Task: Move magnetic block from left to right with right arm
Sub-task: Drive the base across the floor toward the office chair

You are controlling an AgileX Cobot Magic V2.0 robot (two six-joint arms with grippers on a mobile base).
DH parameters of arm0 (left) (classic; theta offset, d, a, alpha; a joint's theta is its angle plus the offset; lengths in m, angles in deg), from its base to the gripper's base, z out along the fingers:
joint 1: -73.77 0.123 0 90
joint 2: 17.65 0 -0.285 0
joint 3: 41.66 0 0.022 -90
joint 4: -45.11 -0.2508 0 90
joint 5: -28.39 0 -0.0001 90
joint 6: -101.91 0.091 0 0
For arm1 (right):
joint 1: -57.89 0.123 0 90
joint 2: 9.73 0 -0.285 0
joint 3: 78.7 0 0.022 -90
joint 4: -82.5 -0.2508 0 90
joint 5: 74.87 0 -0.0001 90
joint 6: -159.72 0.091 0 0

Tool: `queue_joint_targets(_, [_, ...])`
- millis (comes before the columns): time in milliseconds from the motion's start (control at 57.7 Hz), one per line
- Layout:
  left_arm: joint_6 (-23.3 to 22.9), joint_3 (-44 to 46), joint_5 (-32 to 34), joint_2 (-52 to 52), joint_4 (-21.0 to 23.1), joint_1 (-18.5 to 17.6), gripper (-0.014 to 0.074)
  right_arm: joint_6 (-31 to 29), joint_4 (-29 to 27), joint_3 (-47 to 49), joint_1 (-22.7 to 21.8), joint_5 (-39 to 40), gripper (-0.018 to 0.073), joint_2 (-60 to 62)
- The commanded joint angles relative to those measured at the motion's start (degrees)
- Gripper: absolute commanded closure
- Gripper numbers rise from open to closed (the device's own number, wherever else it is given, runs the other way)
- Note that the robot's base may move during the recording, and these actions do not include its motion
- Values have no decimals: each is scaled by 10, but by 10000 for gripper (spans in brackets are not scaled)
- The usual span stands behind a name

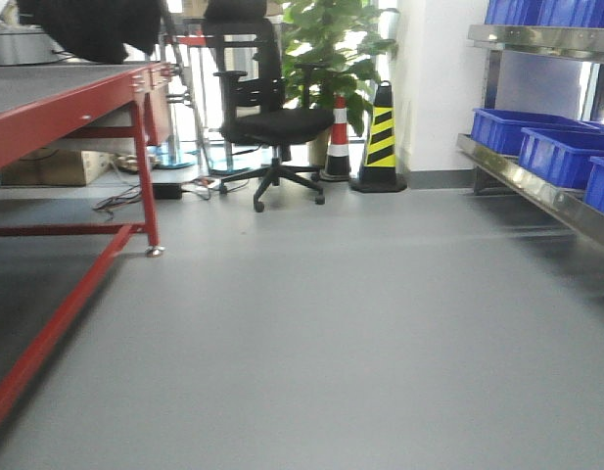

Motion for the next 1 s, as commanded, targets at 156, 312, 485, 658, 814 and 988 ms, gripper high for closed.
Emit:
queue_joint_targets(156, [-4, -5, 48, 7, 1, 5, 722, -5, 6, 17, -3, 50, 312, -5])
queue_joint_targets(312, [-4, -5, 48, 7, 1, 5, 722, -5, 6, 17, -3, 48, 312, -5])
queue_joint_targets(485, [-4, -5, 48, 7, 1, 5, 722, -5, 6, 17, -3, 48, 312, -5])
queue_joint_targets(658, [-4, -5, 48, 7, 1, 5, 722, -5, 6, 17, -3, 48, 312, -5])
queue_joint_targets(814, [-4, -5, 48, 7, 1, 5, 722, -5, 6, 17, -3, 48, 312, -5])
queue_joint_targets(988, [-4, -5, 48, 7, 1, 5, 722, -5, 6, 17, -3, 48, 312, -5])
